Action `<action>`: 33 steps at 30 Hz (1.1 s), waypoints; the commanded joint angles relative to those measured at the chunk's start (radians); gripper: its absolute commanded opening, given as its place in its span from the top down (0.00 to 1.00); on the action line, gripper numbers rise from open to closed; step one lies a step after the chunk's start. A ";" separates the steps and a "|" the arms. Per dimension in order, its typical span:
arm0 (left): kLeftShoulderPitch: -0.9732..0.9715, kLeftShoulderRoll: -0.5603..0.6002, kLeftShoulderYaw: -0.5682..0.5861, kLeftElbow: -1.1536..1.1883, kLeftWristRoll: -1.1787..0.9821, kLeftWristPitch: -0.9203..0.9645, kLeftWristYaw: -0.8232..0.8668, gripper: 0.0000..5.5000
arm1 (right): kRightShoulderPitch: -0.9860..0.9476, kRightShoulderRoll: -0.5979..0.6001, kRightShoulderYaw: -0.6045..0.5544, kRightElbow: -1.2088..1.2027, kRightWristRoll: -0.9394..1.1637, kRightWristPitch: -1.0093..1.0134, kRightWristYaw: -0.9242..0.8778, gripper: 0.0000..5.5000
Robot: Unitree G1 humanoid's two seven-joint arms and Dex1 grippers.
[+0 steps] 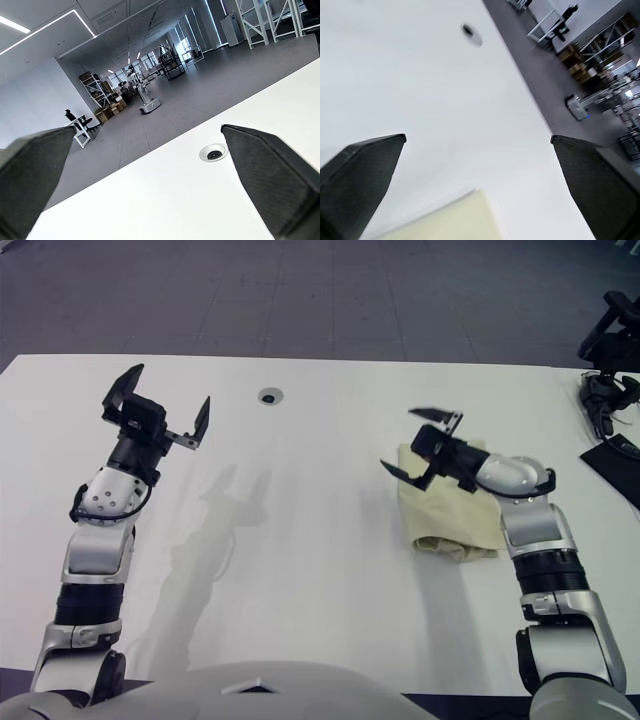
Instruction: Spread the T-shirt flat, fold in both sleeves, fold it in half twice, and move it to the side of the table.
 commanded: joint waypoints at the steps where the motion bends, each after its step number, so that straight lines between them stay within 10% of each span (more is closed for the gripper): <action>1: -0.024 -0.025 0.000 -0.032 -0.035 -0.005 -0.005 0.02 | -0.057 0.075 -0.034 -0.097 0.101 0.123 -0.008 0.02; 14: -0.235 -0.233 -0.041 0.373 -0.035 -0.174 0.128 0.02 | -0.106 0.554 -0.083 0.294 -0.013 -0.226 -0.586 0.02; 33: -0.253 -0.283 -0.040 0.655 -0.001 -0.584 0.204 0.02 | -0.162 0.646 -0.156 0.703 -0.158 -0.662 -0.990 0.02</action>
